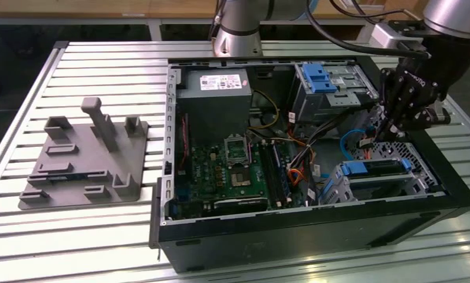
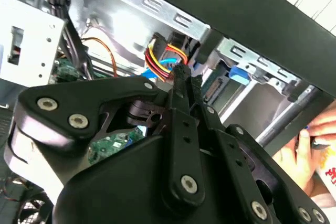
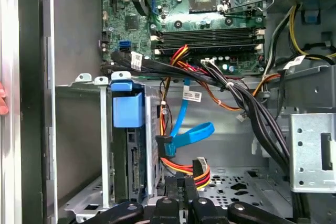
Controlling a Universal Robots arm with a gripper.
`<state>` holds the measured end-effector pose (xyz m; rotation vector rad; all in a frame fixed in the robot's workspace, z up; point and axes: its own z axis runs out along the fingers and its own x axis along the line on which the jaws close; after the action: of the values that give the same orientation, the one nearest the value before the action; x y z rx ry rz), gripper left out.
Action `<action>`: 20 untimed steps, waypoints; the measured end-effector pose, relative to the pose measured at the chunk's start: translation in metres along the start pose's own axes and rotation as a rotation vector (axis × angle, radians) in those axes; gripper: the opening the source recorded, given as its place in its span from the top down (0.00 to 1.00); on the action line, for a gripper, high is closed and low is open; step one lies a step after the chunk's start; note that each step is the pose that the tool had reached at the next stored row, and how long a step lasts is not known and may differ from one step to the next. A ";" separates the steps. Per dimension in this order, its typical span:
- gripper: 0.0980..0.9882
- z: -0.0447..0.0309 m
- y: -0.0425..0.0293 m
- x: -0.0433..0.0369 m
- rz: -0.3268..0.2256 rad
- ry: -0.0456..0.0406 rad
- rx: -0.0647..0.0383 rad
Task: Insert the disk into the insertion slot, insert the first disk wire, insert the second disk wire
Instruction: 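Insert the first disk wire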
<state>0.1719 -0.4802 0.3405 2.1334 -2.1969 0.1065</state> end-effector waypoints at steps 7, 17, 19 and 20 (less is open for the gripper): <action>0.93 0.0001 0.0020 0.0021 0.000 -0.0035 0.001; 0.93 0.0007 0.0027 0.0070 0.032 -0.0491 -0.002; 0.93 0.0009 0.0027 0.0079 0.045 -0.0494 -0.003; 0.93 0.0009 0.0027 0.0085 0.051 -0.0495 -0.004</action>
<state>0.1690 -0.4886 0.3405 2.1006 -2.2778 0.0534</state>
